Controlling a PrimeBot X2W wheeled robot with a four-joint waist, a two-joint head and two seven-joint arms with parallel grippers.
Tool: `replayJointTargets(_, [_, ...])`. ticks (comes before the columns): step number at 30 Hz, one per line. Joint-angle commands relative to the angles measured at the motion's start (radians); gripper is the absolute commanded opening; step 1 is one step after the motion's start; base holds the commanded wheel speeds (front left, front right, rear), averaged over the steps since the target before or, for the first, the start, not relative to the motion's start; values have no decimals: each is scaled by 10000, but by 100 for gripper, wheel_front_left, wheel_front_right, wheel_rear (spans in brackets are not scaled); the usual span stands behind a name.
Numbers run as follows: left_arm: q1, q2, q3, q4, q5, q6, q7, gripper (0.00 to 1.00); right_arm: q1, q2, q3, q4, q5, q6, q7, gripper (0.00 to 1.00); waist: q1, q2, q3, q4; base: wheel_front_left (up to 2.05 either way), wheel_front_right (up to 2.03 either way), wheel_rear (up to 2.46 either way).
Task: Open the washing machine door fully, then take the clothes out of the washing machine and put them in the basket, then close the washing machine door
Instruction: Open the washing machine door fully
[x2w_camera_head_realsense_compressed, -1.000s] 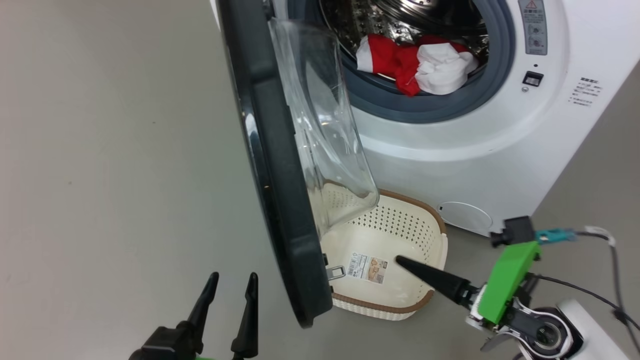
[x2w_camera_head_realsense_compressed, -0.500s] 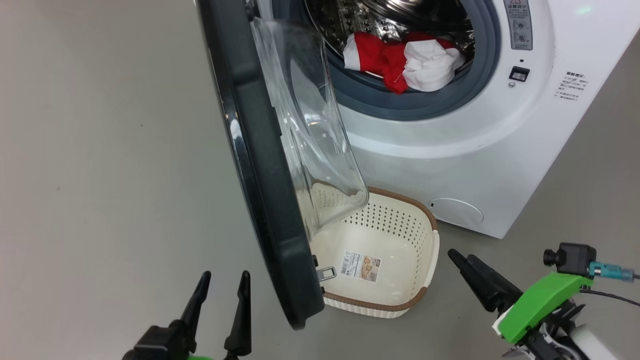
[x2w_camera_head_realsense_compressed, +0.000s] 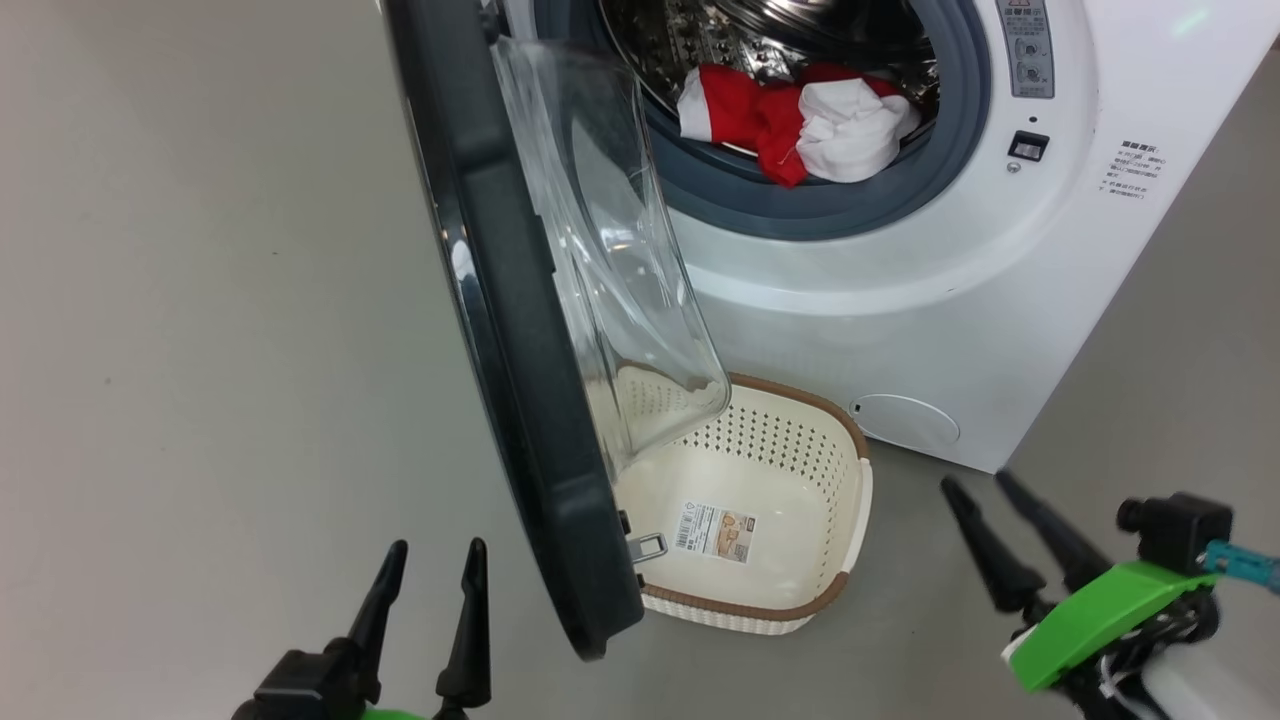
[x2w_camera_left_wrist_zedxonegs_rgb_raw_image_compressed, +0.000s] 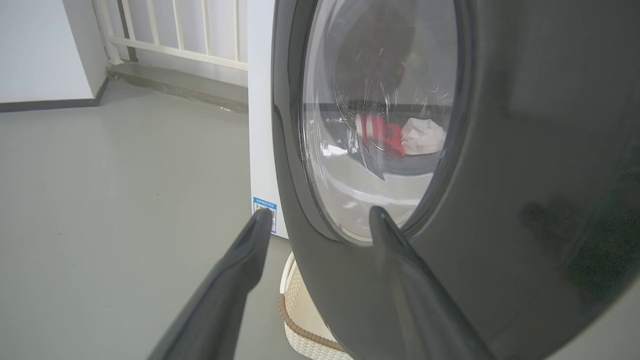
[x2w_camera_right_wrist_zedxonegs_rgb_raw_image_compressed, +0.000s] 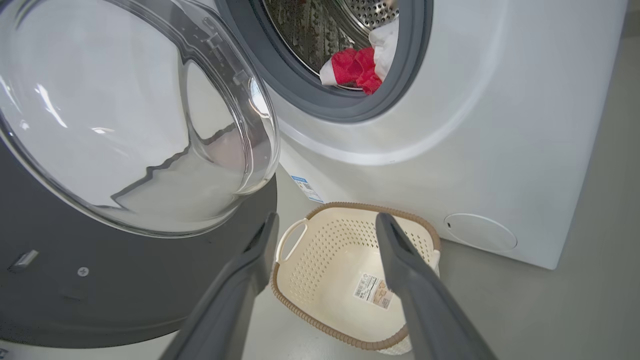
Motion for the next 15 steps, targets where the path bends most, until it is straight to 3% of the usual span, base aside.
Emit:
replayJointTargets(1, [-211, 104, 353, -253, 65, -12, -120, 100, -136, -42, -356, -326, -740, 65, -131, 100, 0, -1, 19, -9, 0, 0, 0])
replayJointTargets(10, [-240, 104, 409, -325, 89, 11, -120, 100, 845, 1190, -3045, -1641, -4002, 65, -135, 100, 0, -1, 56, -30, 0, 0, 0])
replayJointTargets(15, [-261, 104, 396, -370, 97, 8, -120, 100, 1303, 1528, -3640, -2072, -5119, 65, -136, 100, 0, -1, 77, -3, 0, 0, 0])
